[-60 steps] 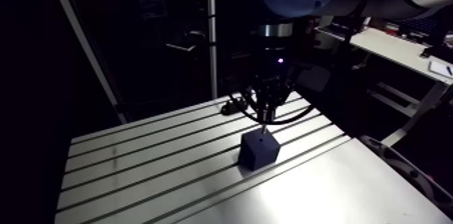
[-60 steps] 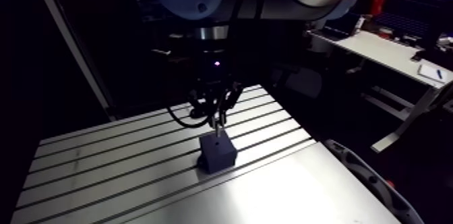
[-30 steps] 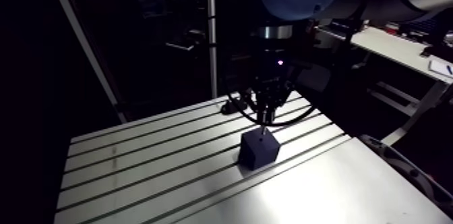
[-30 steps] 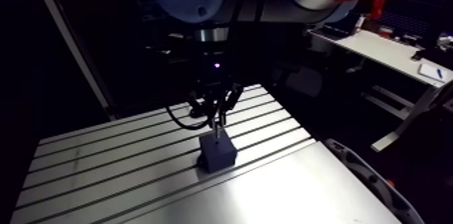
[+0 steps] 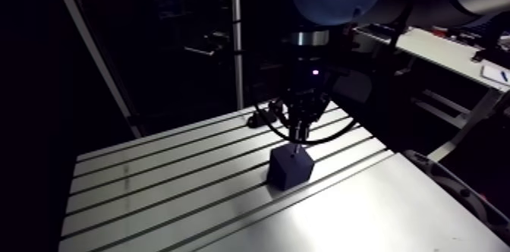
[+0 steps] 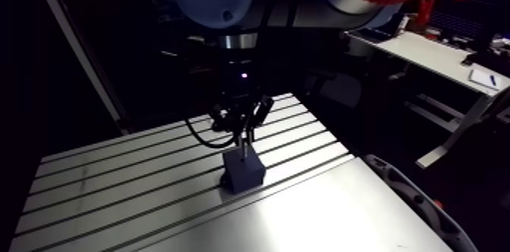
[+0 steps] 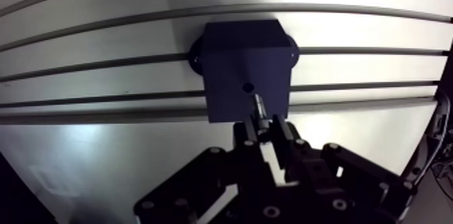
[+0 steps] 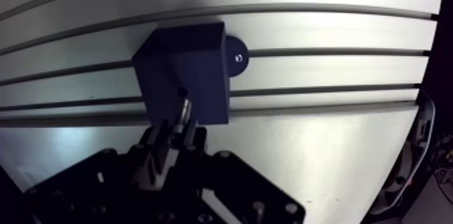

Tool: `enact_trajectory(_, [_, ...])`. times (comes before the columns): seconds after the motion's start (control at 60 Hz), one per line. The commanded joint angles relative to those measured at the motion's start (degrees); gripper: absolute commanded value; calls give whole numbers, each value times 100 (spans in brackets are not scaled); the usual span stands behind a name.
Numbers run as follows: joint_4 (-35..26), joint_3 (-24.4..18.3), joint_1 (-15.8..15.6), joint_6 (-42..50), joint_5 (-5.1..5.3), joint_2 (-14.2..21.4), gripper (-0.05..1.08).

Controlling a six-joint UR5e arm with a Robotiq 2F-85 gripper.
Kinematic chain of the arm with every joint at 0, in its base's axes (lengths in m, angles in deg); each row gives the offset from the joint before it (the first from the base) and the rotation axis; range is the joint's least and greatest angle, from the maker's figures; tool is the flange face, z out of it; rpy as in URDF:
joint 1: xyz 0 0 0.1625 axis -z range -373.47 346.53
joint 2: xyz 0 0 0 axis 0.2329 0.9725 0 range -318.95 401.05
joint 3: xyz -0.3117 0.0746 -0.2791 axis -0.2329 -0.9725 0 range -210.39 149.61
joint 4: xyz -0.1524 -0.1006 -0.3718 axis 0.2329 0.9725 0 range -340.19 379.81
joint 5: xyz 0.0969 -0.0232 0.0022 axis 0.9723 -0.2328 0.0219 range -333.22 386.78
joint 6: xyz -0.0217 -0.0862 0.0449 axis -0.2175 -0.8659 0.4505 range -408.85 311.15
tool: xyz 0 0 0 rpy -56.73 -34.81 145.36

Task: Pick up the M10 bolt and insert it into the hole until fully seated.

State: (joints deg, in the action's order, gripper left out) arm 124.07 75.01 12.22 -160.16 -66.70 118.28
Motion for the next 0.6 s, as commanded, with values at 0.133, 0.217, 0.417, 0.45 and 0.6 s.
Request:
enact_trajectory(0.133, [3, 20, -1, 7, 18, -2, 108])
enact_trajectory(0.217, [3, 20, -1, 8, 18, -2, 108])
enact_trajectory(0.417, [3, 29, -10, 17, 18, -11, 108])
enact_trajectory(0.45, [3, 29, -10, 17, 18, -11, 108])
enact_trajectory(0.6, [19, 45, -10, 17, 27, -19, 108])
